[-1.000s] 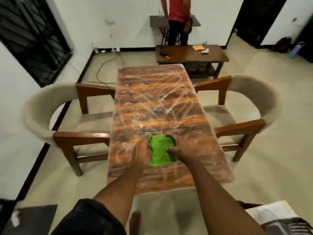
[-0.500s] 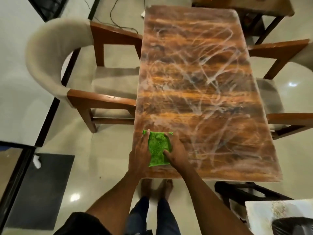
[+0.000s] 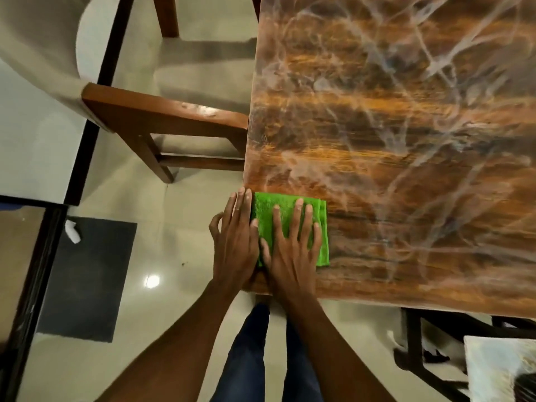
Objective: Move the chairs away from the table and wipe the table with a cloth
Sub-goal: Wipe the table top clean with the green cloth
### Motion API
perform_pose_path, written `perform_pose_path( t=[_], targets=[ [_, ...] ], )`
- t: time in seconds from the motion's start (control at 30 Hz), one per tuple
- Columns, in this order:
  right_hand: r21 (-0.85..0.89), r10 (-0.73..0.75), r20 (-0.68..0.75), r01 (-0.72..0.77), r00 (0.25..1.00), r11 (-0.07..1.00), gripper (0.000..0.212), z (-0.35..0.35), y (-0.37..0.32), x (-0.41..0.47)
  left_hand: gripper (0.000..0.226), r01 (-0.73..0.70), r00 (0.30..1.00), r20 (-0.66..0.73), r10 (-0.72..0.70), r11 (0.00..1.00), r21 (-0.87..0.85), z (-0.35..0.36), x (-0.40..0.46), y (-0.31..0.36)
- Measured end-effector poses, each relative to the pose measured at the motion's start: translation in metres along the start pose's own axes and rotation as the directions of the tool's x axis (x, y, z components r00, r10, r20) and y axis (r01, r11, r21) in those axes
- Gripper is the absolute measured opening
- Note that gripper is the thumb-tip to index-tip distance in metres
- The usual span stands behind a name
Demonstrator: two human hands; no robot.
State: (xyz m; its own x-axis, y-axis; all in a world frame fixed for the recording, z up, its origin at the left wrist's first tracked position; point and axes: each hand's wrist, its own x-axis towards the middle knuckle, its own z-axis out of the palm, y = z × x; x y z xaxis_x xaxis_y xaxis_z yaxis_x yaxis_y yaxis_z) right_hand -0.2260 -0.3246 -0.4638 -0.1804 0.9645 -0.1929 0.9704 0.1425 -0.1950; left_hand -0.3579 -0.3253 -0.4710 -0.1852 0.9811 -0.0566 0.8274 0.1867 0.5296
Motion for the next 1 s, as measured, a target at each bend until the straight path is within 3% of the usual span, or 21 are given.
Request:
perform_pose_path(
  t=[0.3,0.4,0.57,0.67,0.77,1.0],
  targets=[
    [-0.018,-0.066,-0.105,0.064,0.992,0.998,0.072,-0.013,-0.010,0.164,0.056,0.054,0.983,-0.168,-0.081,0.986,-0.159,0.007,0.039,-0.010],
    [-0.029,-0.092,-0.092,0.090,0.992,0.996,0.070,-0.009,-0.022,0.140,0.055,0.097,0.967,-0.213,-0.142,0.973,-0.210,0.008,0.037,-0.013],
    [0.033,-0.208,0.026,0.207,0.978,0.978,0.072,0.009,-0.030,0.002,0.058,0.126,0.943,-0.261,-0.206,0.948,-0.293,-0.005,0.038,-0.014],
    [-0.013,-0.145,0.049,0.146,0.988,0.989,0.076,0.017,-0.014,-0.065,0.058,0.095,0.958,-0.242,-0.156,0.965,-0.246,-0.012,0.038,-0.012],
    [-0.003,-0.075,0.046,0.075,0.996,0.997,0.075,0.011,0.010,-0.071,0.059,0.016,0.985,-0.165,-0.042,0.988,-0.155,-0.010,0.035,-0.002],
    [0.071,0.121,-0.151,-0.112,0.981,0.991,0.072,-0.016,0.050,0.100,0.059,-0.174,0.982,-0.064,0.176,0.984,0.042,0.017,0.066,0.031]
  ],
)
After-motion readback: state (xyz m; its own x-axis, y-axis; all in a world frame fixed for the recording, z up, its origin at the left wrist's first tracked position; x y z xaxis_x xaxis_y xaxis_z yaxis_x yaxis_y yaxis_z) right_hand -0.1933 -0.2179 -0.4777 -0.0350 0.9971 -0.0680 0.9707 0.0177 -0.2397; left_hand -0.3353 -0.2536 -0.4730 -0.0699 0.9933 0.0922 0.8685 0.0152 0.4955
